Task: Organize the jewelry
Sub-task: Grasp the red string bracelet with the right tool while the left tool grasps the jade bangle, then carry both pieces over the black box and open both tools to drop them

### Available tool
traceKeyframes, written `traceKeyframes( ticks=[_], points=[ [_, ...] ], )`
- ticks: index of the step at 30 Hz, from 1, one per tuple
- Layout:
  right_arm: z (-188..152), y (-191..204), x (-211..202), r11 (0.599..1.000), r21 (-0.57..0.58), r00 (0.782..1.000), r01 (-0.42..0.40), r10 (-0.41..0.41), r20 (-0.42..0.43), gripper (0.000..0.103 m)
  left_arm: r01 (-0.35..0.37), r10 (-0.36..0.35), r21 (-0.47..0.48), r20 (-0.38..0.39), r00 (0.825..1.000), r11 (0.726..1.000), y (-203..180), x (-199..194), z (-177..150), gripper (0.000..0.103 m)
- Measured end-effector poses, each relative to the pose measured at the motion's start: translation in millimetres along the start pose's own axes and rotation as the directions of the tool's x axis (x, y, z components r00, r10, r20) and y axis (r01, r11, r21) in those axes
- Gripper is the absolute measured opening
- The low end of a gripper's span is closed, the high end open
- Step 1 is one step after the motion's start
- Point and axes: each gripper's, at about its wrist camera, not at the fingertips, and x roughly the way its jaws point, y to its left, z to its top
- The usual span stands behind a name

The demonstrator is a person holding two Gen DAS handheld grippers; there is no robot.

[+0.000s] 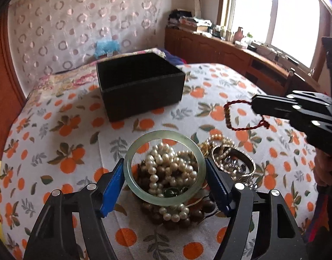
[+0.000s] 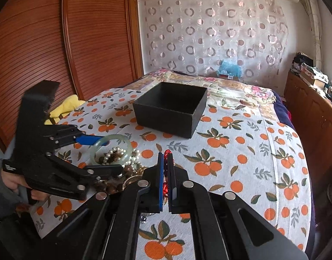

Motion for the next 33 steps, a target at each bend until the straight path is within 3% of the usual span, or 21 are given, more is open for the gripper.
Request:
traceKeyframes(
  ticks=[9,21,33],
  points=[
    [41,-9,14,1.000,-0.011,1.000,0.004,-0.003,0.027,0.003,-0.021,0.022,-0.028,0.050,0.998,0.999,18,-11,19,0.069],
    [106,-23,63,1.000,0.003,0.999,-0.029,0.029,0.026,0.003,-0.055,0.060,-0.051,0.100,0.993,0.997,43,-17,50,0.069],
    [131,-37,104,0.998,0.049,0.999,-0.045,0.045,-0.008,0.006,-0.095,0.102,-0.072,0.093,0.990,0.993,59,-3,74,0.069]
  ],
)
